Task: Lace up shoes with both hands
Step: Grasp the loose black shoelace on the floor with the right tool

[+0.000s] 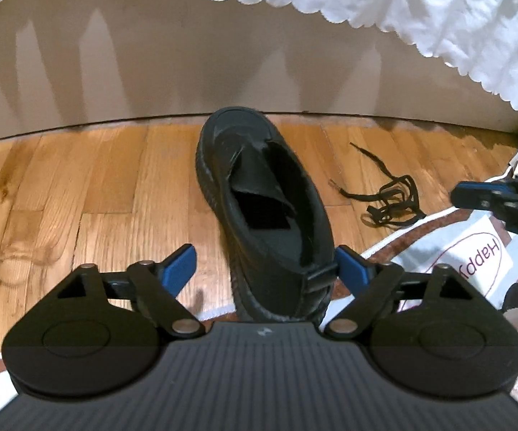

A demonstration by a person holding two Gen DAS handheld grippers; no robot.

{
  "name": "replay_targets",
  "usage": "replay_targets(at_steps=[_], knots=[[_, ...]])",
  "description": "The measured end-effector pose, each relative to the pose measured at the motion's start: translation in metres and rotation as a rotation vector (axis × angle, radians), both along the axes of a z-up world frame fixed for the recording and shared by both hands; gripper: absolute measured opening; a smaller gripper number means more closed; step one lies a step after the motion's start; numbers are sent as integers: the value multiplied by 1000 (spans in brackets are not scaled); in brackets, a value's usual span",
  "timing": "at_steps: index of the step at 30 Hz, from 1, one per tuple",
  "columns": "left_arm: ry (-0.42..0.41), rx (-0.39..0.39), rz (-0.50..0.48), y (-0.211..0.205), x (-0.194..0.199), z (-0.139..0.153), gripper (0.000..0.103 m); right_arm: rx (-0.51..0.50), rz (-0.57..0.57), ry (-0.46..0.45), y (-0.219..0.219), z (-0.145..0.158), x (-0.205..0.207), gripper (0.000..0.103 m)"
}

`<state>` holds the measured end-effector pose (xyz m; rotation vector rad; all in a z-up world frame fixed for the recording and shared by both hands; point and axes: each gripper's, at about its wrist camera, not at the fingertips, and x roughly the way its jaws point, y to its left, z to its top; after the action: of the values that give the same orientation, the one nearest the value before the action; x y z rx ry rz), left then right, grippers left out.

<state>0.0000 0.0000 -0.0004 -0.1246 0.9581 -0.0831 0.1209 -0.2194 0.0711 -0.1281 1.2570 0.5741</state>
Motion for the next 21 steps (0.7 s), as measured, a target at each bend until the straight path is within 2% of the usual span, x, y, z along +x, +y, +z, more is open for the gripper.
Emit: replay_targets(at_steps=[4, 7, 13, 17, 18, 20, 21], knots=[[4, -5, -19, 0, 0, -4, 74, -38, -88, 38, -14, -24, 23, 32], [7, -8, -33, 1, 0, -7, 74, -48, -179, 62, -29, -39, 43, 37], [4, -30, -40, 26, -7, -23, 74, 31, -377, 191, -63, -74, 59, 39], [-19, -29, -51, 28, -9, -20, 74, -2, -381, 261, -65, -106, 58, 42], [-26, -29, -52, 28, -8, -18, 74, -18, -371, 266, -64, -113, 57, 42], [-35, -32, -52, 28, -9, -16, 74, -41, -345, 217, -58, -116, 51, 29], [-37, -33, -52, 29, -9, -15, 74, -40, -346, 193, -57, -113, 49, 6]])
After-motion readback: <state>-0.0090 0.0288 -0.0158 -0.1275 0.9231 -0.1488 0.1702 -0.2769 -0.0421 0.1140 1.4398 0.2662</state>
